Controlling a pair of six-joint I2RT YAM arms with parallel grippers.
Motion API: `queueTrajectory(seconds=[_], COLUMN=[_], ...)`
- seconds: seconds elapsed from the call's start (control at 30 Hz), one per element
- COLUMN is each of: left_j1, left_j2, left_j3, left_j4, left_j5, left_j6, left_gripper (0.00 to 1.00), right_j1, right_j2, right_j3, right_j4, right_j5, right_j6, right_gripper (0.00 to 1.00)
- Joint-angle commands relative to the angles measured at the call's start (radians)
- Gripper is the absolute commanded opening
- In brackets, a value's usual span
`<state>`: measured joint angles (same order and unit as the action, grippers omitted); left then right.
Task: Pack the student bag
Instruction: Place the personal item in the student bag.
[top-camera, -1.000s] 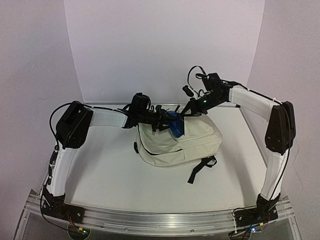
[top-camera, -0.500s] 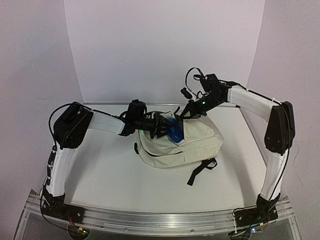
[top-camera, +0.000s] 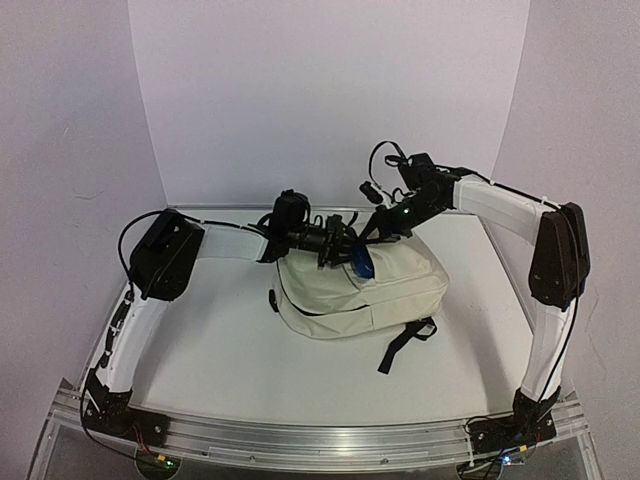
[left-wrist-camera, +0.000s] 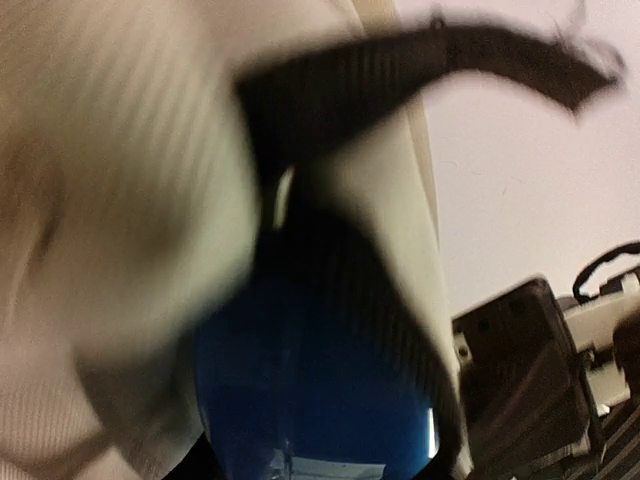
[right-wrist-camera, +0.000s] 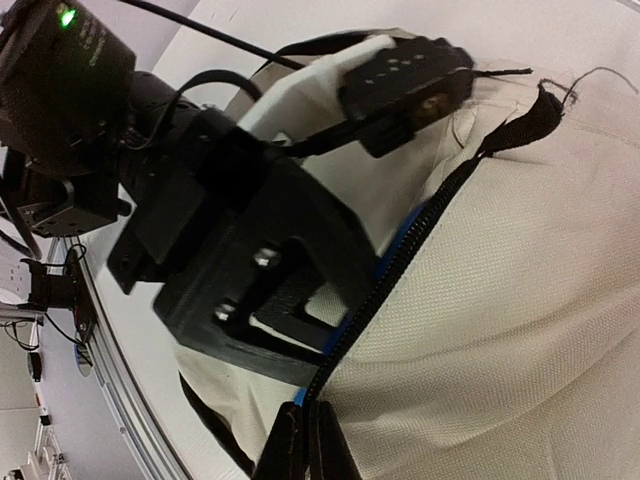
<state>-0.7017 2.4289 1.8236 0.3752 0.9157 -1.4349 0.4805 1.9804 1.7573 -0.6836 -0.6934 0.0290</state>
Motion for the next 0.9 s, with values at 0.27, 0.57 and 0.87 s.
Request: queueTrajectory(seconds=[0.27,0.57,0.87], left_j1=[-0.011,-0.012,-0.025], left_j2=[-0.162,-0.230,-0.026], left_j3=[-0.058,-0.096,0.157], left_j4=[-0.269,-0.409,-0.380], left_j5=[-0.109,-0.152,-0.070], left_j6=[0.183,0.255,0.254], left_gripper=[0.59,0.58,0.21], right_j1=[-0.006,-0.009,-0.009], right_j2=[-0.008,-0.008,-0.009], right_j3=[-0.001,-0.005,0.005], right_j4=[0.044,0.044,0.051], right_j5=[0.012,0.002,-0.034], right_j6=[0.034,0.033,0.056], right_gripper=[0.00,0.00,0.00])
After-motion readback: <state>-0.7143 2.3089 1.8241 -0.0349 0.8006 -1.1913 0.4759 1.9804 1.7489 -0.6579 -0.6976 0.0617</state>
